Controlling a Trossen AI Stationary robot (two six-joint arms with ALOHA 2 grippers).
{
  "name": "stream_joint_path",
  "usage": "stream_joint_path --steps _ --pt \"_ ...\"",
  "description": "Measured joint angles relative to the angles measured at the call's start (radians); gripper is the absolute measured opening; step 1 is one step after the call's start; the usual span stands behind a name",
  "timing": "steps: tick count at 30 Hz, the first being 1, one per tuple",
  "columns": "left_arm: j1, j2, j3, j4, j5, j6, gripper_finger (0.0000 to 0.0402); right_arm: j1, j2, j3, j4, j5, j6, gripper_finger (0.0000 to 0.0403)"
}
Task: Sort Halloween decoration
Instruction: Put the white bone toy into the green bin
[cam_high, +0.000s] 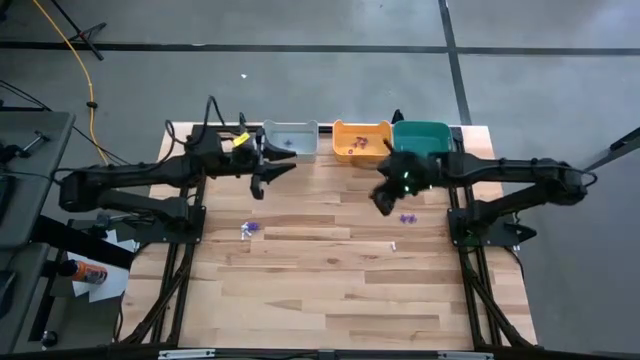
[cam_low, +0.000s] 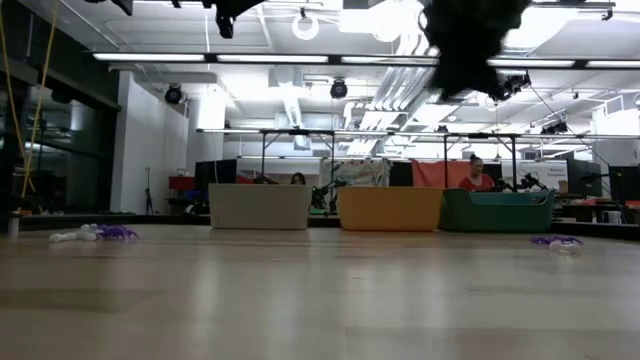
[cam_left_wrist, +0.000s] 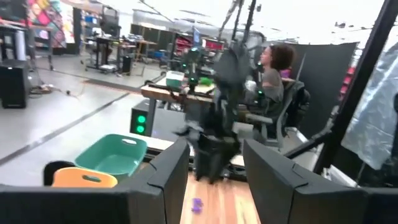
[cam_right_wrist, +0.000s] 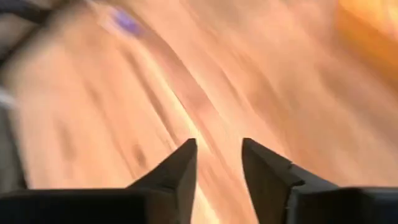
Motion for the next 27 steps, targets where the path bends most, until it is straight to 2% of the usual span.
stream_joint_path --steps 2,5,8,13,16,19,27 --pt "0.011 -0.016 0.000 -0.004 -0.001 0.000 0.0140 0.037 0.014 -0.002 -0.144 0.003 0.148 0.0150" --pt "0.026 -0.027 0.000 -0.014 0.000 0.000 0.0140 0.090 0.023 -0.070 -0.214 -0.035 0.395 0.0175" --pt "0.029 -0.028 0.000 -0.015 0.000 0.000 0.0141 0.141 0.023 -0.164 -0.175 -0.113 0.605 0.0186" --pt "0.028 -0.027 0.000 -0.018 0.001 -0.001 0.0141 0.232 0.027 -0.283 -0.026 -0.195 0.814 0.0188" --pt "0.028 -0.027 0.000 -0.022 0.001 -0.002 0.0141 0.271 0.050 -0.301 0.051 -0.195 0.877 0.0188" --pt "0.028 -0.027 0.000 -0.021 0.001 -0.026 0.0141 0.297 0.104 -0.288 0.051 -0.196 0.892 0.0188" --pt "0.028 -0.027 0.000 -0.022 0.001 -0.053 0.0141 0.310 0.311 -0.208 0.008 -0.176 0.833 0.0188"
